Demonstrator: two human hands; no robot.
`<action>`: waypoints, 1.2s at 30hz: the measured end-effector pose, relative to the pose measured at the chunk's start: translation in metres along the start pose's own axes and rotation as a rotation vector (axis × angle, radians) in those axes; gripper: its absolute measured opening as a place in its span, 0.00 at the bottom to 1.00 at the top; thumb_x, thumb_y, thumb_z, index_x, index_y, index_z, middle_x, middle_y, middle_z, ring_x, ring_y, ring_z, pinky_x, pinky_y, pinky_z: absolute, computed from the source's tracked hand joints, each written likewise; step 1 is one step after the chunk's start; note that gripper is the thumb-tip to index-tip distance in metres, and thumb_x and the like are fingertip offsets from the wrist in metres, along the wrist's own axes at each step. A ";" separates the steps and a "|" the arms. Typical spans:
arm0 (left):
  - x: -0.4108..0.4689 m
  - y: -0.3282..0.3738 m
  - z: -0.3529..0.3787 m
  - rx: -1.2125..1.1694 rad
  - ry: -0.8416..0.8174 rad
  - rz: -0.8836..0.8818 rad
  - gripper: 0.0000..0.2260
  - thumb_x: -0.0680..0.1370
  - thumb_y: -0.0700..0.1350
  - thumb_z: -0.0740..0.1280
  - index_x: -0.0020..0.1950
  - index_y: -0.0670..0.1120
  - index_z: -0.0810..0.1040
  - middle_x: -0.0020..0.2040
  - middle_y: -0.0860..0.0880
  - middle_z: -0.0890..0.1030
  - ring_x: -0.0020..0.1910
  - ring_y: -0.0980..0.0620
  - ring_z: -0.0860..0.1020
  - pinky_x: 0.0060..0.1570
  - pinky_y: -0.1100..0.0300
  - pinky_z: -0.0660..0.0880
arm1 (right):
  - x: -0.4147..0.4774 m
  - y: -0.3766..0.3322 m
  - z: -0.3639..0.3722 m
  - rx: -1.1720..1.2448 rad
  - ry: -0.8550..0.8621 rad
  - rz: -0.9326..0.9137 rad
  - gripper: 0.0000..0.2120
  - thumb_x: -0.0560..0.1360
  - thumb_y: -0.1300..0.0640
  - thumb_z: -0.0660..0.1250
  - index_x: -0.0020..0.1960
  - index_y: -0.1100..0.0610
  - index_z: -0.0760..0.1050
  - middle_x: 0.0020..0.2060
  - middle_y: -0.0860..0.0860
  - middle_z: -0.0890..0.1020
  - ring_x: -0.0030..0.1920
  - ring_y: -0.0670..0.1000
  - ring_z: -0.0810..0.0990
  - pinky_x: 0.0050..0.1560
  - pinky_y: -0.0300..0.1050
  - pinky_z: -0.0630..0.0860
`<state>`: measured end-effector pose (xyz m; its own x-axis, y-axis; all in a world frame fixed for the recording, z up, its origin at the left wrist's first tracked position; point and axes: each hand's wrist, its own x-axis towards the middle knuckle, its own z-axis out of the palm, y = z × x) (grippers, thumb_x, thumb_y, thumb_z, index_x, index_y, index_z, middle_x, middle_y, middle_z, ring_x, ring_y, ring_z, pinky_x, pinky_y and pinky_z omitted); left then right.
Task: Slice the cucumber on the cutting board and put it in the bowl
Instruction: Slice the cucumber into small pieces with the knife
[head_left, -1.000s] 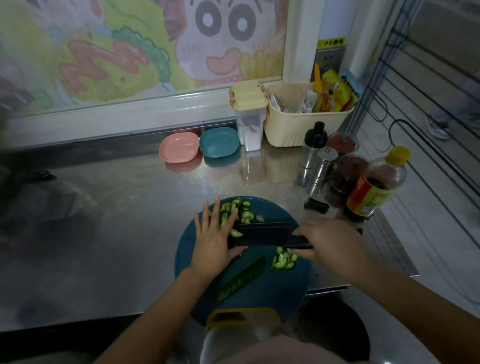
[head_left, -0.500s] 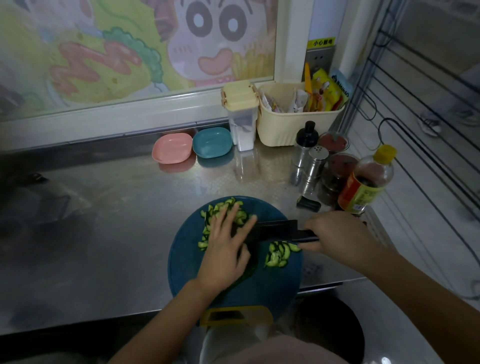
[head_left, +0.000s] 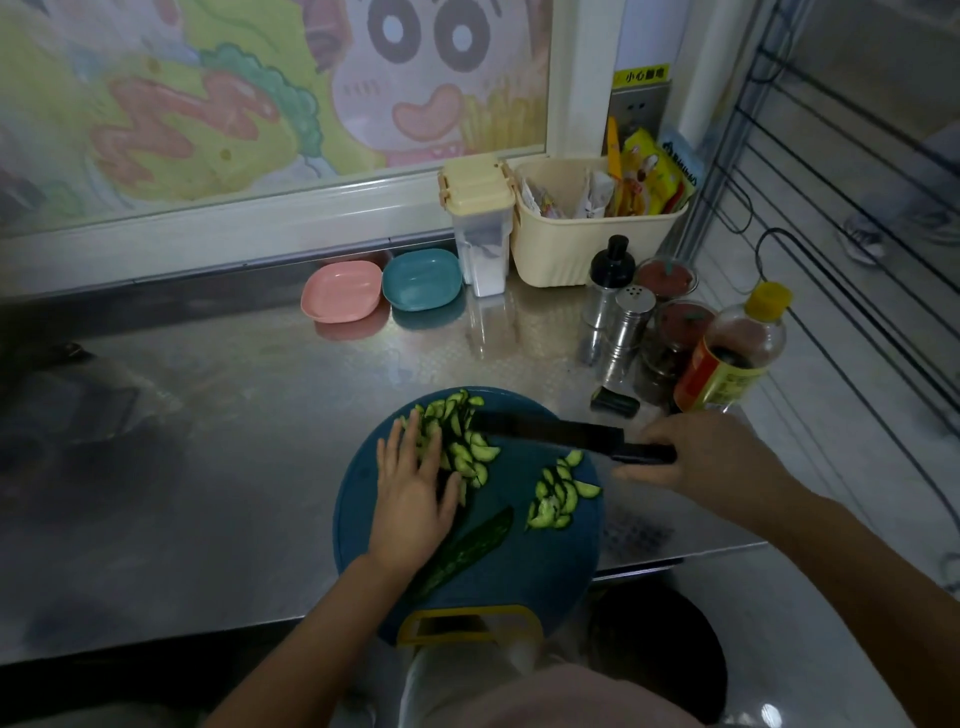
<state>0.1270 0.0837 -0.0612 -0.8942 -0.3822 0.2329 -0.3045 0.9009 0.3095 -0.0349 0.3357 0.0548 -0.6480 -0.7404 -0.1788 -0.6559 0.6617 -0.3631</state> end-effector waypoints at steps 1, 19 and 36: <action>0.001 0.006 -0.002 -0.041 0.009 0.014 0.26 0.78 0.54 0.55 0.70 0.39 0.69 0.74 0.39 0.61 0.73 0.42 0.55 0.72 0.43 0.54 | -0.001 0.003 -0.001 0.069 0.023 0.043 0.10 0.71 0.41 0.68 0.37 0.44 0.74 0.29 0.43 0.75 0.31 0.42 0.73 0.31 0.34 0.62; 0.059 0.067 0.044 -0.060 -0.501 0.746 0.20 0.77 0.53 0.65 0.67 0.48 0.73 0.71 0.43 0.67 0.70 0.44 0.64 0.72 0.55 0.48 | 0.004 0.033 0.016 0.325 0.139 0.402 0.22 0.71 0.37 0.65 0.34 0.56 0.78 0.30 0.57 0.80 0.33 0.56 0.80 0.40 0.53 0.78; 0.065 0.087 0.048 -0.157 -0.484 0.587 0.11 0.72 0.50 0.71 0.47 0.44 0.77 0.53 0.45 0.74 0.55 0.46 0.70 0.62 0.52 0.66 | 0.003 0.030 0.025 0.415 0.174 0.414 0.21 0.72 0.41 0.67 0.35 0.60 0.79 0.32 0.60 0.80 0.33 0.56 0.80 0.39 0.51 0.77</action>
<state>0.0269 0.1469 -0.0633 -0.9493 0.3138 -0.0186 0.2813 0.8744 0.3953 -0.0466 0.3501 0.0206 -0.8935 -0.3785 -0.2415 -0.1534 0.7630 -0.6279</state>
